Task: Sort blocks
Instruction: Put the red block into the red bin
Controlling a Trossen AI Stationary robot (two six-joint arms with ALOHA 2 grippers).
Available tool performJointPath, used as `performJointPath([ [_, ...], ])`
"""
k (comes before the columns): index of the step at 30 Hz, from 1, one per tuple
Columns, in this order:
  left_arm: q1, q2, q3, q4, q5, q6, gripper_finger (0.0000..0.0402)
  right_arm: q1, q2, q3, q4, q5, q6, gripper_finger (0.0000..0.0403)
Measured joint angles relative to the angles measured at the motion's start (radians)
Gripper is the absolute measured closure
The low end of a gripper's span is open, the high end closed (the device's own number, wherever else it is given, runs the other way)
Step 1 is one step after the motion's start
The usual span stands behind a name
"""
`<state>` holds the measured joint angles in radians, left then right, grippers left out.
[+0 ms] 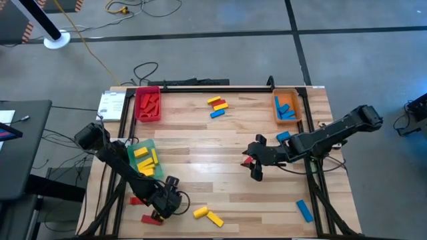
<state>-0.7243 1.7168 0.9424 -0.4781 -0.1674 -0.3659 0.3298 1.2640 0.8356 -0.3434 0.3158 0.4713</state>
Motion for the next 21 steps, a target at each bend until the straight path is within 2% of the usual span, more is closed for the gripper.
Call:
performJointPath([
  [6, 0.0, 0.0, 0.0, -0.013, -0.017, 0.001, 0.0191, 0.014, 0.0, 0.0, 0.039, 0.0, -0.004, 0.0148],
  [16, 0.0, 0.0, -0.001, -0.015, -0.039, 0.038, 0.0296, 0.055, 0.0, 0.0, 0.09, 0.001, -0.034, 0.0148],
  [21, 0.006, 0.001, -0.002, 0.022, -0.047, 0.07, 0.03, 0.069, 0.0, 0.0, 0.11, 0.001, -0.034, 0.0148],
])
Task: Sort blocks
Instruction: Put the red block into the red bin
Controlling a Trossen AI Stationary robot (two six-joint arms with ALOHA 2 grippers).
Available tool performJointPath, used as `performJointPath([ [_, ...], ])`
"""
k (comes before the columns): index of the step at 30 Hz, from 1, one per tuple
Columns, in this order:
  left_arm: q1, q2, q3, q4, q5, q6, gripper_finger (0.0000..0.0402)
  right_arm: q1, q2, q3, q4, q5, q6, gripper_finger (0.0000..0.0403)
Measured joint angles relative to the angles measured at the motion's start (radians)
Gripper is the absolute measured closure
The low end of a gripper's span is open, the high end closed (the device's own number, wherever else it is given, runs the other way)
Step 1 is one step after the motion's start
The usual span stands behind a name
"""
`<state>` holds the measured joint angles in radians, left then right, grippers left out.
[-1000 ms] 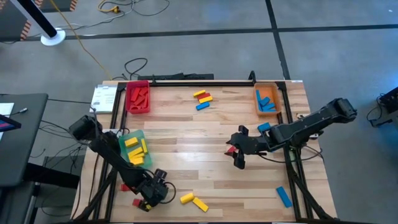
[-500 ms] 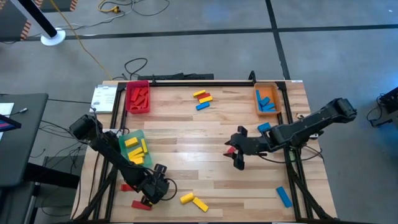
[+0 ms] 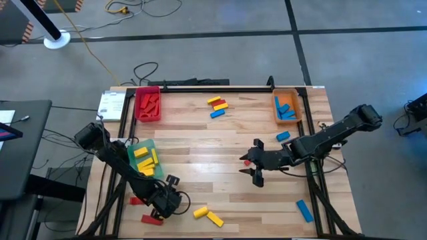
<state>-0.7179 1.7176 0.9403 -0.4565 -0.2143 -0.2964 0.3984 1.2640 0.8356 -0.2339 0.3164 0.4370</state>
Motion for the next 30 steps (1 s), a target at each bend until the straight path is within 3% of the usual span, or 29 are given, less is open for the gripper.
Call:
performJointPath([
  [3, 0.012, 0.004, 0.017, -0.01, -0.018, 0.028, 0.03, 0.01, 0.0, 0.0, 0.02, 0.0, -0.004, 0.0148],
  [9, 0.045, 0.005, 0.104, -0.114, -0.163, 0.127, 0.0298, 0.023, 0.0, 0.0, 0.05, 0.0, -0.022, 0.0148],
  [19, 0.138, -0.009, 0.247, -0.495, -0.393, 0.192, 0.0297, 0.022, 0.0, 0.0, 0.004, 0.0, -0.022, 0.0148],
  [30, 0.293, -0.239, 0.248, -0.636, -0.512, 0.138, 0.0297, 0.018, 0.0, 0.0, -0.188, 0.013, 0.037, 0.0148],
])
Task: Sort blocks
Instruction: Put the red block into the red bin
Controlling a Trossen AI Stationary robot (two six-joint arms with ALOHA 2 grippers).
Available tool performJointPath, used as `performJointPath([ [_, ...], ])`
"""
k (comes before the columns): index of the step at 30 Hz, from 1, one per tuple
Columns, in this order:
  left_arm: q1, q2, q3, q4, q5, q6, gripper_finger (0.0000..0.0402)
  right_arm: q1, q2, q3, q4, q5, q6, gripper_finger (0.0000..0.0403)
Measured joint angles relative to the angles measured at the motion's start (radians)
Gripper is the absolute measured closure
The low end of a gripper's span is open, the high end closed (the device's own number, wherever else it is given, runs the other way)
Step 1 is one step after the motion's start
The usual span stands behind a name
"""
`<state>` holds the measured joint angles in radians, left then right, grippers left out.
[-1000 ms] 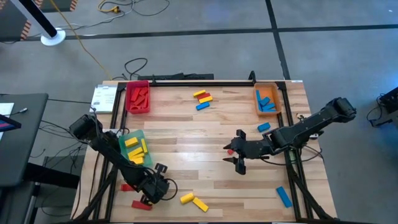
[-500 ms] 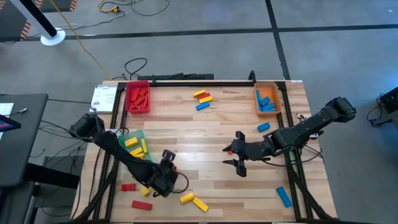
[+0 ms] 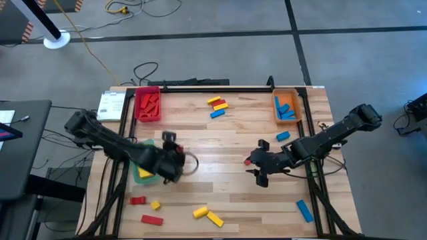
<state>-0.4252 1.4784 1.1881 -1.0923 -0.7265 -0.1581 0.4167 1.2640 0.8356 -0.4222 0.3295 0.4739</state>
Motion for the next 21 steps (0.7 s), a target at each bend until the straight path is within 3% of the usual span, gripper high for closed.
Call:
performJointPath([
  [12, 0.321, -0.302, 0.0, -0.137, -0.082, -0.074, 0.0297, 0.002, 0.0, 0.0, -0.138, 0.067, 0.083, 0.0148],
  [21, 0.618, -0.356, 0.0, -0.159, -0.049, 0.003, 0.0297, 0.022, 0.0, 0.0, -0.133, 0.068, 0.084, 0.0148],
])
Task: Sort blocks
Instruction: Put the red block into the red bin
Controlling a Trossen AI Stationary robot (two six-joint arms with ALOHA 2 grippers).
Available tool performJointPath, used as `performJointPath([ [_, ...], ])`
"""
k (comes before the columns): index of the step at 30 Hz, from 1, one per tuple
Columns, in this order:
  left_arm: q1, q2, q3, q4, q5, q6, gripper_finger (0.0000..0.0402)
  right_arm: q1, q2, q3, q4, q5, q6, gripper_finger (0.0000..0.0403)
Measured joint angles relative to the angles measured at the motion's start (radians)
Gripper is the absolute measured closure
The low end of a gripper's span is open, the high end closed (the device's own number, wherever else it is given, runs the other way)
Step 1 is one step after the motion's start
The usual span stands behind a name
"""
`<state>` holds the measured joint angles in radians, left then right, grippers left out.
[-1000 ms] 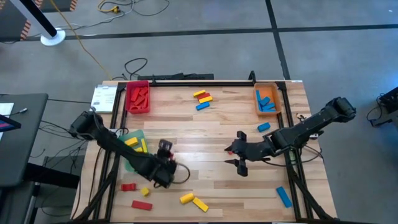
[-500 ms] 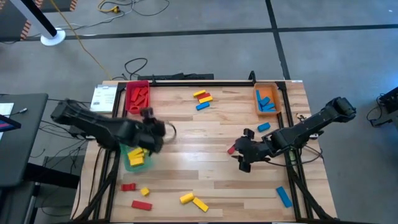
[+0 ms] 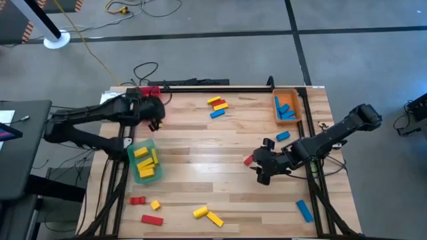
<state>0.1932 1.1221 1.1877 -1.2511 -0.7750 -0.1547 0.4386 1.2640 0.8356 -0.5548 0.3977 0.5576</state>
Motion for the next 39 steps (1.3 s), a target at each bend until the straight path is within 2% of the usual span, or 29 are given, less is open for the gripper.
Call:
performJointPath([
  [5, 0.147, 0.002, -0.047, 0.055, 0.062, 0.091, 0.0297, 0.044, 0.0, 0.0, 0.034, 0.0, 0.002, 0.0148],
  [9, 0.275, -0.005, -0.155, 0.161, 0.123, 0.178, 0.0297, 0.078, 0.0, 0.0, 0.048, 0.0, 0.02, 0.0148],
  [13, 0.383, -0.02, -0.264, 0.285, 0.141, 0.261, 0.0297, 0.11, 0.0, 0.0, 0.079, 0.0, 0.029, 0.0148],
  [18, 0.52, -0.041, -0.361, 0.468, 0.258, 0.341, 0.0295, 0.141, 0.0, 0.0, 0.136, 0.021, 0.029, 0.0148],
  [26, 0.718, -0.042, -0.435, 0.666, 0.467, 0.388, 0.0293, 0.163, 0.025, 0.0, 0.214, 0.062, 0.021, 0.0148],
  [34, 0.817, -0.042, -0.46, 0.717, 0.589, 0.408, 0.0293, 0.164, 0.189, 0.0, 0.324, 0.04, 0.009, 0.0148],
  [39, 0.818, -0.041, -0.46, 0.731, 0.597, 0.408, 0.0276, 0.163, 0.284, -0.001, 0.472, 0.021, -0.032, 0.0148],
])
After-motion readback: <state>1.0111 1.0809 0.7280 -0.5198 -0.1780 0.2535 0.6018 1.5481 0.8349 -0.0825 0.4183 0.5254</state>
